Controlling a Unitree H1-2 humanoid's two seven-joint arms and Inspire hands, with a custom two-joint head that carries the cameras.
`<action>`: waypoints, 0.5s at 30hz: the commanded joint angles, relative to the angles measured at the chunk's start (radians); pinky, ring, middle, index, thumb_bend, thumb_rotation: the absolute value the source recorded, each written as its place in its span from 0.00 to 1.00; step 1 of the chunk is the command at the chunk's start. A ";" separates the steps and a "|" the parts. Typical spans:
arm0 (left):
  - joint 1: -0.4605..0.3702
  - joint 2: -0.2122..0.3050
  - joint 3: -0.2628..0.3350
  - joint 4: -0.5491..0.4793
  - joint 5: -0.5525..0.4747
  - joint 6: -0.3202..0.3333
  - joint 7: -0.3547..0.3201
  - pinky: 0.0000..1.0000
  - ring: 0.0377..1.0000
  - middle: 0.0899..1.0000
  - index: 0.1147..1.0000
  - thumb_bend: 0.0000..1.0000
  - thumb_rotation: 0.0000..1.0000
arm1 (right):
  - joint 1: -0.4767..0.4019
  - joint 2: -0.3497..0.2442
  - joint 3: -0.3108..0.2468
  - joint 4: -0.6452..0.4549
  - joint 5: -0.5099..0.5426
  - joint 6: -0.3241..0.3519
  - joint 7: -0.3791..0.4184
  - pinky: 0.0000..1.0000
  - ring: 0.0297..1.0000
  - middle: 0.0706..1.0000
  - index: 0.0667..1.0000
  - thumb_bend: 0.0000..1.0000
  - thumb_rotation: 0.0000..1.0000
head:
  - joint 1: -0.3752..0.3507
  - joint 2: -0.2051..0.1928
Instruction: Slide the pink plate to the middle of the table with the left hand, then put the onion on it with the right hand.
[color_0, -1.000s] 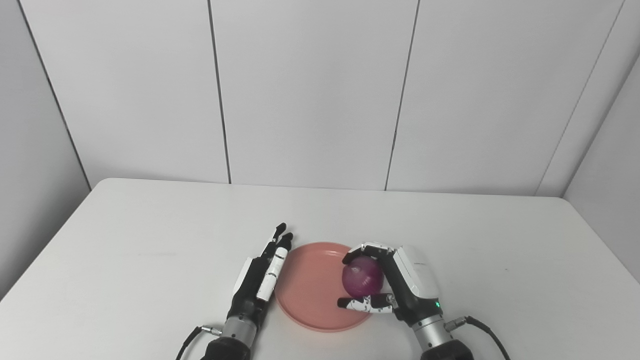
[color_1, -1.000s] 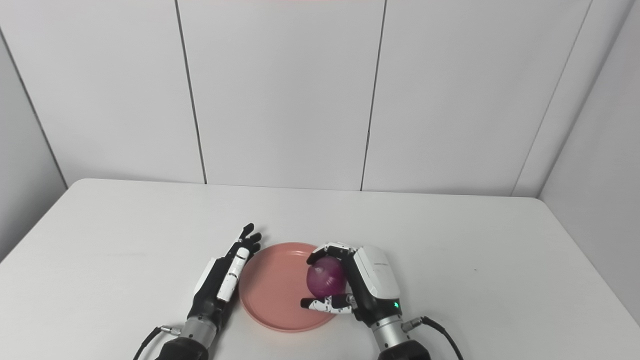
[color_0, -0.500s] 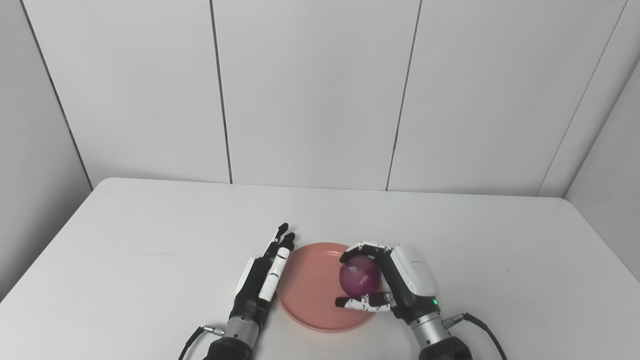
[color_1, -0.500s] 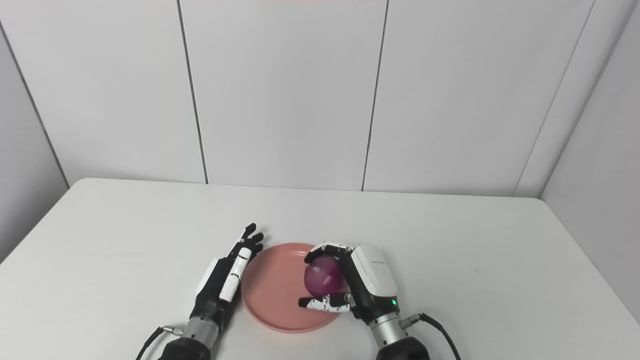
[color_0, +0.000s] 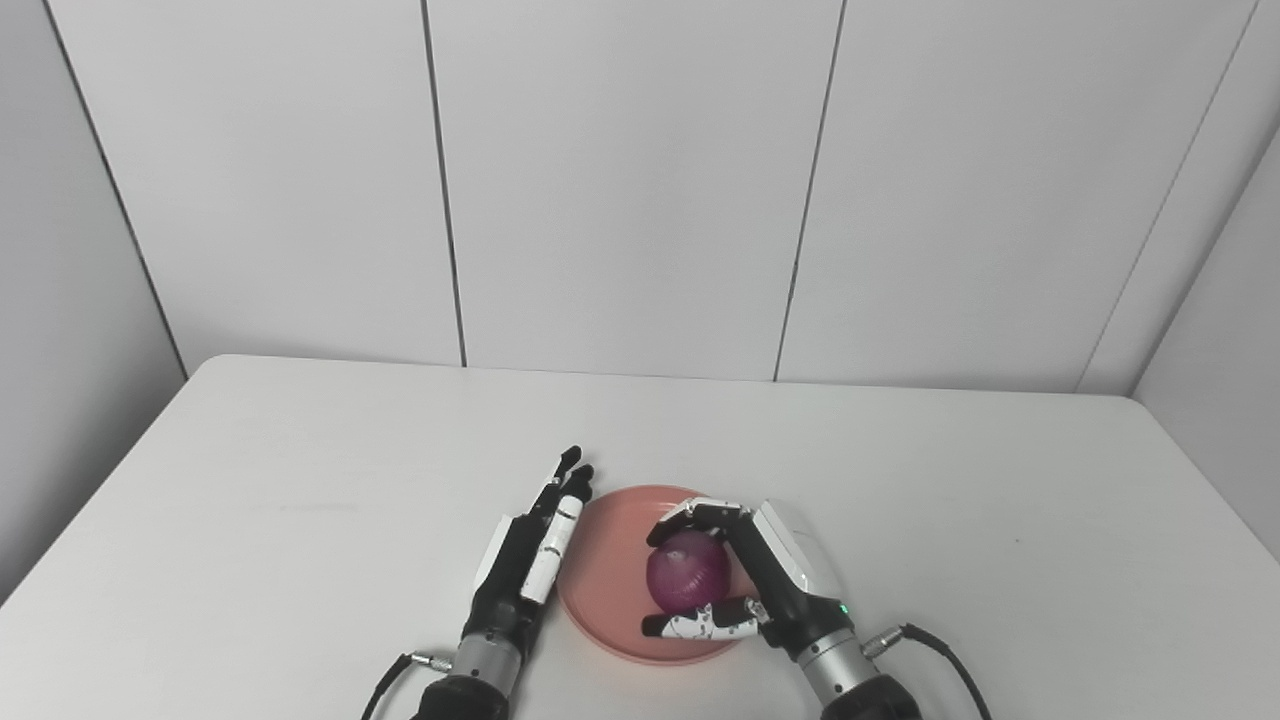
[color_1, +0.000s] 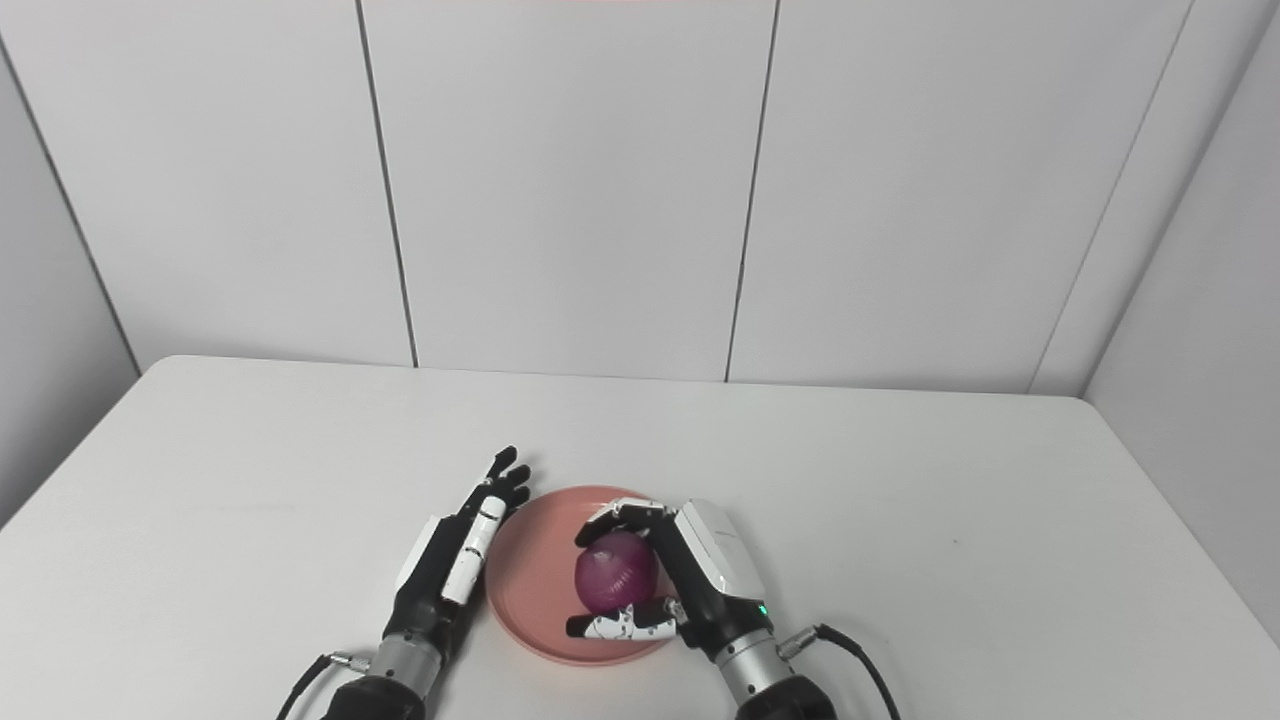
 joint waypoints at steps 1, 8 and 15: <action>-0.025 -0.029 -0.022 0.001 0.004 0.001 -0.010 0.93 0.94 0.94 0.94 0.54 1.00 | -0.009 0.000 -0.001 -0.032 0.019 -0.018 0.018 0.51 0.54 0.46 0.47 0.52 0.00 | 0.001 -0.001; -0.027 -0.027 -0.028 0.004 0.016 -0.004 -0.003 0.93 0.94 0.94 0.93 0.55 1.00 | -0.011 -0.018 0.000 -0.057 0.040 -0.002 0.102 0.71 0.80 0.81 0.76 0.57 0.08 | 0.004 0.001; -0.026 -0.029 -0.029 -0.001 0.014 0.006 -0.001 0.94 0.95 0.95 0.93 0.57 1.00 | -0.015 -0.029 -0.008 -0.065 0.042 -0.008 0.134 0.78 0.86 0.90 0.88 0.62 0.19 | 0.005 0.004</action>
